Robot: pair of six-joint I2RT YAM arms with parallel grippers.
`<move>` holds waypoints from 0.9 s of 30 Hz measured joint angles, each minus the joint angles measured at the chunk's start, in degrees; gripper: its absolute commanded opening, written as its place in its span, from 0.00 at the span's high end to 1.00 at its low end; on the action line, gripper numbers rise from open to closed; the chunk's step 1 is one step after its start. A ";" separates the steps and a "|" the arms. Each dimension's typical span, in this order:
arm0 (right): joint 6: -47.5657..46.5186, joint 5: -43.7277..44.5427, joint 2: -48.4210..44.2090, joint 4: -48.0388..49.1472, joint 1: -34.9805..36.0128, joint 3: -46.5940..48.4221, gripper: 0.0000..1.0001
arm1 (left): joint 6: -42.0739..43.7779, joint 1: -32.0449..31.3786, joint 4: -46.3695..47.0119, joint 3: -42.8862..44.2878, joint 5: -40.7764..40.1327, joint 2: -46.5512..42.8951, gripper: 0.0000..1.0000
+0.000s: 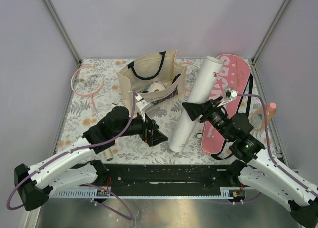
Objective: Pack up the badminton gear
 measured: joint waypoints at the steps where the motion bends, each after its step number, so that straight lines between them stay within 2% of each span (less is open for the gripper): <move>1: -2.71 2.69 -1.20 -3.76 0.00 1.70 0.44 | 0.26 0.00 -0.81 0.02 -1.95 -0.11 0.05; 4: -8.37 8.52 -4.42 -11.32 0.00 4.50 0.45 | 1.20 0.00 -3.08 0.42 -6.05 1.62 0.12; 7: -12.61 13.03 -7.63 -17.57 0.00 5.90 0.46 | 4.04 -0.02 -5.75 3.56 -8.70 8.13 0.16; 11: -16.31 17.09 -11.96 -24.55 0.00 6.93 0.46 | 10.82 -0.22 -11.93 13.18 -9.86 20.52 0.17; 13: -17.33 18.34 -14.29 -27.26 0.00 7.04 0.45 | 15.98 -0.33 -15.30 20.00 -9.84 27.96 0.21; 19: -18.86 20.94 -20.26 -32.72 0.00 7.04 0.45 | 26.91 -0.37 -24.17 39.50 -7.04 49.37 0.23; 27: -20.98 22.80 -24.39 -35.17 0.00 7.32 0.45 | 31.30 -0.39 -27.39 49.90 0.26 63.93 0.26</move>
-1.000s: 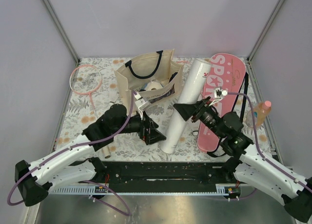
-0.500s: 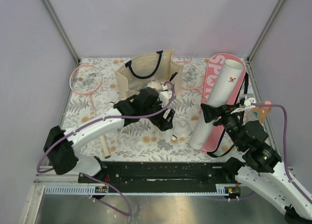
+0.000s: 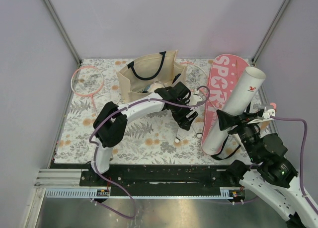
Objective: Pack up the badminton gear
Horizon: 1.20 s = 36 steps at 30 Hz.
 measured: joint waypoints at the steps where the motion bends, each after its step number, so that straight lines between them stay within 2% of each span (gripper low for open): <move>1: -0.09 0.24 -0.20 -0.17 0.00 0.04 0.45 | 0.28 0.00 -0.07 0.81 0.87 1.27 0.28; 9: -0.46 0.44 -0.26 -1.20 0.00 0.15 0.45 | 1.99 -0.04 -1.70 1.46 6.67 6.67 0.42; 12: -0.44 0.66 -0.26 -1.73 0.00 0.15 0.45 | 2.91 -0.04 -2.71 -0.04 8.57 6.64 0.52; 16: -0.42 0.66 -0.24 -1.84 0.00 0.15 0.45 | 3.72 -0.04 -3.30 -2.84 9.46 6.45 0.76; 18: -0.39 0.63 -0.22 -1.84 0.00 0.15 0.45 | 3.89 -0.04 -3.96 -3.67 9.62 6.23 0.84; 27: 0.04 -0.90 0.48 -1.81 0.00 -0.39 0.44 | 2.64 -0.04 -4.94 -6.51 10.10 1.79 0.84; 31: 0.33 -2.25 1.42 -1.84 0.00 -1.09 0.44 | 1.68 -0.02 -5.25 -6.54 10.03 -1.99 1.00; 36: 0.59 -3.41 1.95 -1.79 0.00 -1.95 0.44 | -0.35 0.35 -6.40 -6.49 9.84 -6.40 1.00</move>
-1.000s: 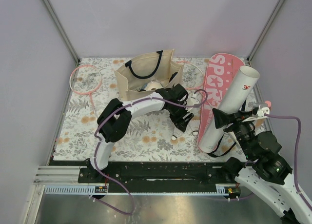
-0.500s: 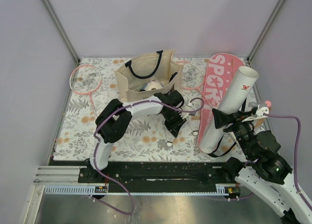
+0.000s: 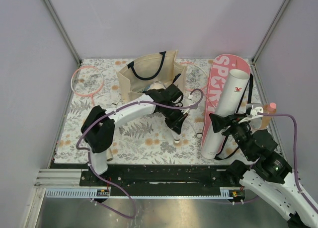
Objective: Pack up the badminton gear
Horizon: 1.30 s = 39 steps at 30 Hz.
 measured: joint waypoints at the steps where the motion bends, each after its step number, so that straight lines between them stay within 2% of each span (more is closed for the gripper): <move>1: 0.02 -0.33 0.15 -0.02 0.00 -0.11 0.43 | -0.76 0.20 -0.09 0.00 0.04 -0.76 1.00; 6: -0.13 -2.91 2.08 0.00 0.00 -0.37 0.42 | -6.05 2.82 0.92 -0.61 0.00 -7.28 1.00; 11: -2.27 -6.97 4.20 0.66 0.00 -0.37 0.39 | -12.68 5.42 3.41 -0.87 -2.91 -19.52 1.00; 19: -11.32 -18.78 15.50 2.67 0.00 1.66 0.37 | -20.65 6.03 7.56 -0.85 -19.89 -41.88 1.00; 22: -16.41 -24.52 22.05 2.75 0.00 4.13 0.39 | -22.80 6.03 9.60 -2.10 -27.15 -48.74 1.00; 26: -26.03 -30.69 27.89 3.43 0.00 5.25 0.36 | -25.00 6.08 11.17 -6.08 -34.73 -56.65 1.00; 32: -40.19 -36.87 29.42 3.52 0.00 5.22 0.36 | -25.99 6.08 11.17 -6.82 -36.83 -60.17 1.00; 39: -46.10 -40.81 30.88 4.98 0.00 5.22 0.38 | -27.82 6.08 11.37 -6.82 -29.20 -59.17 1.00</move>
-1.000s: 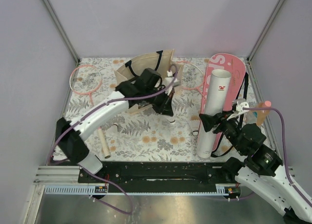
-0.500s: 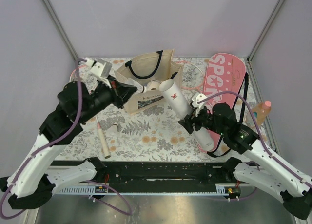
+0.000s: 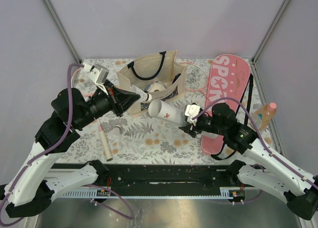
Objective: Pack up the badminton gear
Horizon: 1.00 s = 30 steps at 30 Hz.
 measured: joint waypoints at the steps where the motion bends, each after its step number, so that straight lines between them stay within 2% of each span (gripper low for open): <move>1: -0.17 -0.22 0.02 0.24 0.00 0.00 0.38 | -0.46 0.00 0.00 0.00 1.20 0.22 1.00; 12: -0.74 -0.59 0.11 1.01 0.00 0.00 0.40 | -5.11 0.00 3.58 -3.26 10.80 0.59 1.00; 28: -0.68 -0.63 0.59 2.49 0.00 0.02 0.41 | -9.20 0.00 11.98 -11.41 17.79 3.45 1.00; 30: -0.66 -0.57 0.59 2.45 0.00 0.02 0.41 | -9.66 0.00 12.44 -11.80 18.64 4.22 0.97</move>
